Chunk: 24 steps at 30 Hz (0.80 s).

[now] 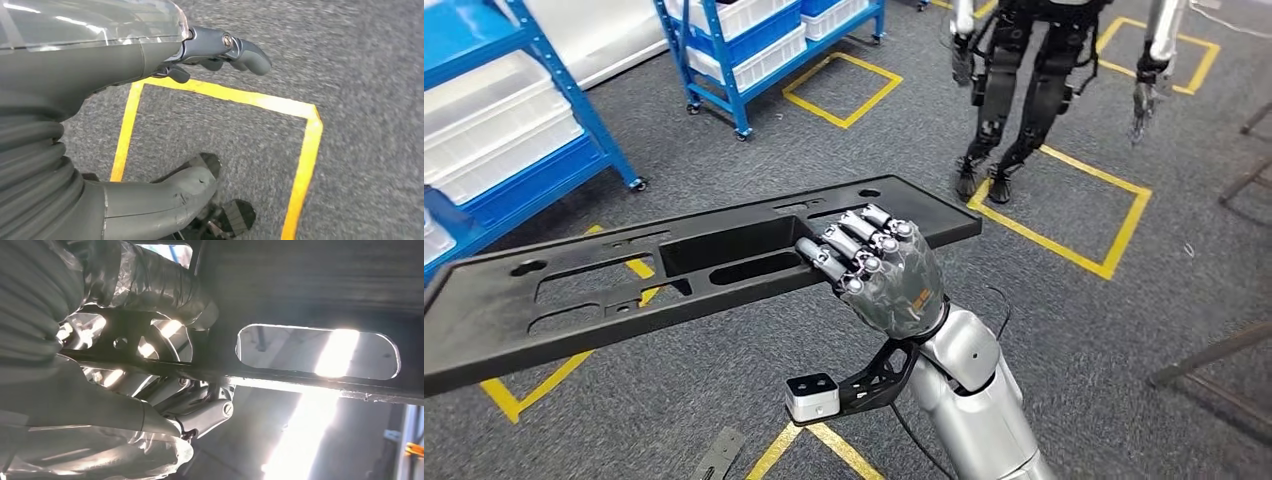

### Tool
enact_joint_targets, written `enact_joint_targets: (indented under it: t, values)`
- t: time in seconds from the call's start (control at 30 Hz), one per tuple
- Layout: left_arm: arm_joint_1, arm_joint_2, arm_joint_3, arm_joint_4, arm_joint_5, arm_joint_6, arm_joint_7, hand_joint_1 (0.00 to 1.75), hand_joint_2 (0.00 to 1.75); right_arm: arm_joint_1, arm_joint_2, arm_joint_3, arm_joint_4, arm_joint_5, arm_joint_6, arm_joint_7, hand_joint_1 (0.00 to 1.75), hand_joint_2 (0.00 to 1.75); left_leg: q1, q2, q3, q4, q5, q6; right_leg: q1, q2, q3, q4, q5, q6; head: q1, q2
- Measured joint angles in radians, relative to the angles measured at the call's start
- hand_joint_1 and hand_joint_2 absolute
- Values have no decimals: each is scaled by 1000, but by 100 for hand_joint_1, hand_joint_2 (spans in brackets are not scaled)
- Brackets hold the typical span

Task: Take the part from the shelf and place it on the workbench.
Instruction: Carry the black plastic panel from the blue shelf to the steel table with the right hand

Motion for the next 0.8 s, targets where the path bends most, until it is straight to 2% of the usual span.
enact_joint_targets:
  t: [0.07, 0.1, 0.13, 0.17, 0.2, 0.23, 0.27, 0.3, 0.33, 0.37, 0.4, 0.43, 0.47, 0.5, 0.53, 0.6, 0.63, 0.67, 0.7, 0.73, 0.77, 0.8]
  values:
    - [0, 0, 0, 0, 0, 0, 0, 0, 175, 0, 1, 2, -2, 0, 0, 0, 175, 175, 6, -55, -37, 90, -56, -8, -4, 21, 1, -4, 5, -8, 0, 0]
    - [2, 0, 0, 0, 0, 0, 0, 0, 175, 0, 1, 2, -2, 0, 0, 0, 175, 175, 7, -77, -68, 157, -89, -10, -3, 33, 0, -4, 6, -11, 0, 0]
    - [4, 0, 0, 0, 0, 0, 0, 0, 175, 1, 1, 3, -2, 0, 0, 0, 175, 175, 8, -87, -98, 219, -111, -11, -2, 47, -1, -3, 6, -12, 0, 0]
    - [6, 1, 0, 0, 0, 0, 0, 0, 175, 3, 1, 3, -2, 0, 0, 0, 175, 175, 8, -91, -117, 255, -116, -10, 0, 62, -2, -2, 7, -13, 0, 0]
    - [7, 1, 0, 0, 0, 0, 0, 0, 175, 4, 1, 3, -2, 0, 0, 0, 175, 175, 8, -93, -120, 255, -100, -8, 1, 77, -2, 0, 7, -13, 0, 0]
    - [7, 2, 0, 0, 0, 0, 0, 0, 175, 6, 1, 3, -2, 0, 0, 0, 175, 175, 8, -98, -103, 214, -67, -4, 2, 92, -2, 2, 7, -13, 0, 0]
    - [7, 2, 0, 0, 0, 0, 0, 0, 175, 6, 1, 3, -2, 0, 0, -1, 175, 175, 8, -114, -74, 146, -27, 1, 2, 105, -2, 4, 7, -13, 0, 0]
    - [6, 3, 0, 0, 0, 0, 0, 0, 175, 6, 1, 3, -3, 0, 0, -2, 175, 175, 9, -144, -46, 81, 1, 6, 1, 118, -4, 6, 7, -11, 0, 0]
    - [5, 3, 0, 0, 0, 0, 0, 0, 175, 6, 1, 3, -3, -1, 0, -3, 175, 175, 9, -171, -24, 29, 19, 11, -1, 130, -8, 8, 9, -7, 0, 0]
    - [6, 4, 0, 0, 1, 0, -1, 0, 175, 6, 2, 3, -3, -1, 0, -5, 175, 175, 9, -192, -13, 0, 25, 15, -4, 142, -14, 8, 12, -2, 0, 0]
    - [6, 5, 0, 0, 1, 0, -1, 0, 175, 7, 2, 3, -3, -1, 0, -6, 175, 175, 8, -199, -10, -8, 23, 18, -7, 154, -19, 7, 16, 6, 0, 0]
    - [5, 5, 0, 0, 2, -1, -1, 0, 175, 8, 2, 3, -3, -1, 0, -8, 175, 175, 6, -189, -9, -13, 26, 21, -10, 167, -23, 4, 21, 14, 0, 0]
    - [4, 5, 0, 0, 3, -1, -1, 0, 175, 9, 2, 3, -4, -2, 0, -10, 175, 175, 8, -176, -6, -20, 31, 25, -11, 171, -25, 3, 22, 19, 0, 0]
    - [2, 4, 0, 0, 3, -1, -1, 0, 175, 9, 2, 3, -5, -2, 0, -11, 175, 175, 10, -162, -2, -29, 37, 29, -7, 155, -29, 11, 16, 23, 0, 0]
    - [0, 4, 0, 0, 4, -1, -1, 0, 175, 8, 2, 3, -7, -2, 0, -12, 175, 175, 12, -147, 1, -39, 43, 34, -4, 127, -41, 35, -2, 27, 1, 0]
    - [0, 4, 0, 0, 4, -1, -2, 0, 175, 7, 2, 3, -9, -3, 0, -14, 175, 175, 10, -116, 5, -47, 48, 42, 0, 60, -90, 139, -63, 32, 2, 0]
    - [2, 4, 0, 0, 4, -1, -2, 0, 175, 7, 1, 3, -9, -3, 0, -14, 175, 175, 8, -99, 4, -47, 47, 43, -3, 44, -119, 200, -89, 35, 2, 0]
    - [4, 5, 0, 0, 4, -1, -2, 0, 175, 8, 1, 3, -8, -3, 0, -14, 175, 175, 8, -83, 3, -46, 46, 43, -6, 35, -139, 242, -102, 38, 2, 0]
    - [5, 6, 0, 0, 5, -1, -2, 0, 175, 9, 0, 3, -8, -3, 0, -14, 175, 175, 8, -67, 3, -45, 44, 43, -9, 30, -142, 253, -96, 41, 2, 0]
    - [5, 6, 0, 0, 5, -1, -2, 0, 175, 10, 0, 3, -8, -3, 0, -14, 175, 175, 8, -52, 3, -42, 41, 41, -12, 23, -125, 225, -75, 44, 2, 0]
    - [4, 6, 0, 0, 5, -1, -2, 0, 175, 10, -1, 3, -8, -3, 0, -14, 175, 175, 9, -39, 3, -39, 38, 38, -14, 9, -91, 166, -43, 46, 2, 0]
    - [3, 6, 0, 0, 5, -2, -2, 0, 175, 9, -1, 3, -8, -3, 0, -14, 175, 175, 9, -29, 3, -35, 33, 34, -12, -14, -54, 100, -21, 46, 2, 0]
